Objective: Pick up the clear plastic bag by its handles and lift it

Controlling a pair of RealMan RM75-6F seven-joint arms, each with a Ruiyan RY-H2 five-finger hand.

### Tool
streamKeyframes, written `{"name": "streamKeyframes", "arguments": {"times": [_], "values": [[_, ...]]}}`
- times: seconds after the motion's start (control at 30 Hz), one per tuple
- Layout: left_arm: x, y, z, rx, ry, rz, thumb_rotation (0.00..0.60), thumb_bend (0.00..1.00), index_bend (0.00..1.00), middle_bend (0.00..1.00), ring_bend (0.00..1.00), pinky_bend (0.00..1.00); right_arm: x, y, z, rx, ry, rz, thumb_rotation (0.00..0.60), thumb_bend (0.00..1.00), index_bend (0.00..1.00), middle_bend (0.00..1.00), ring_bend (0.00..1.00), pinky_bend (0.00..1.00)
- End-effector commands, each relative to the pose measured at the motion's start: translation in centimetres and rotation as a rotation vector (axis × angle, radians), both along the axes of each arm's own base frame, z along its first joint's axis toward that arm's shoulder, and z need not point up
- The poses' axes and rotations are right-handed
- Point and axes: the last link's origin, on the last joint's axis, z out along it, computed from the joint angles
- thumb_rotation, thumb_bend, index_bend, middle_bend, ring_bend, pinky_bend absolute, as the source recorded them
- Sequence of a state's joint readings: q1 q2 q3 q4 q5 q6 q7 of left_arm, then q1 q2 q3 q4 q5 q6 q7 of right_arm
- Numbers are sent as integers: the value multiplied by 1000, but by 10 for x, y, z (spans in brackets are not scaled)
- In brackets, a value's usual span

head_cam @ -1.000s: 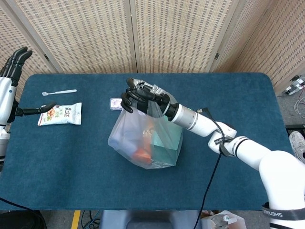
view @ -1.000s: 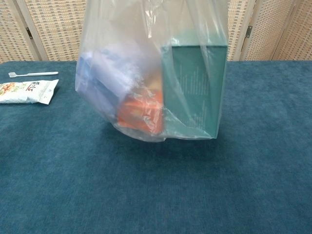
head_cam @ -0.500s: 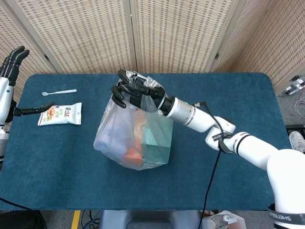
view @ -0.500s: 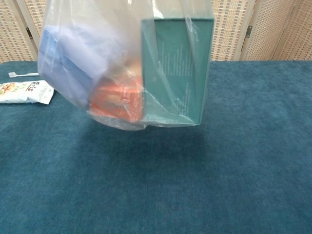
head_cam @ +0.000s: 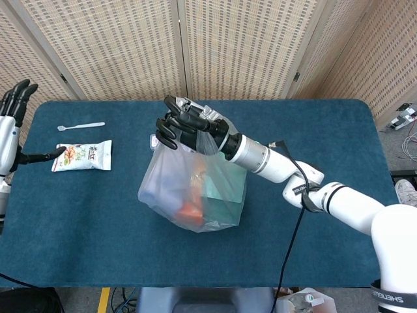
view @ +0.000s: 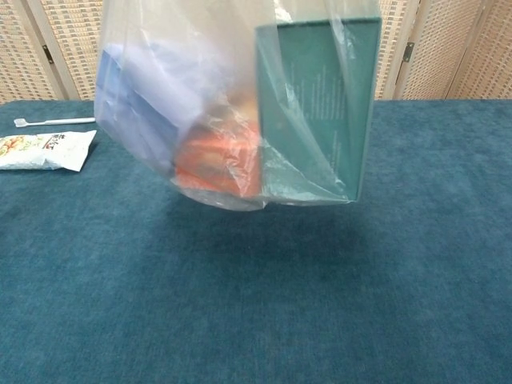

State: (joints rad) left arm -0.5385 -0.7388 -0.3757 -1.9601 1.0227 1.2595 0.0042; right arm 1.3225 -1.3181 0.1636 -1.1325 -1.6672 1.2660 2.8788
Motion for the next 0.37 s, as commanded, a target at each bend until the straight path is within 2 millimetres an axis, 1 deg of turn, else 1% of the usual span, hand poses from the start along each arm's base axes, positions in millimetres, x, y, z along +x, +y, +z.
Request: {"name": "streamKeyframes", "arguments": {"times": [0.03, 0.17, 0.37], "values": [[-15, -8, -10, -20, 21, 34, 600, 0, 0, 0, 0, 92, -1, 1, 1, -1, -2, 2, 600, 399, 633, 845, 606, 674], [-33, -17, -23, -31, 52, 67, 600, 0, 0, 0, 0, 90, -3, 3, 2, -2, -7, 5, 600, 399, 633, 845, 606, 674], [-60, -43, -45, -49, 75, 101, 600, 0, 0, 0, 0, 88, -4, 6, 3, -6, -5, 9, 600, 398, 633, 845, 606, 675]]}}
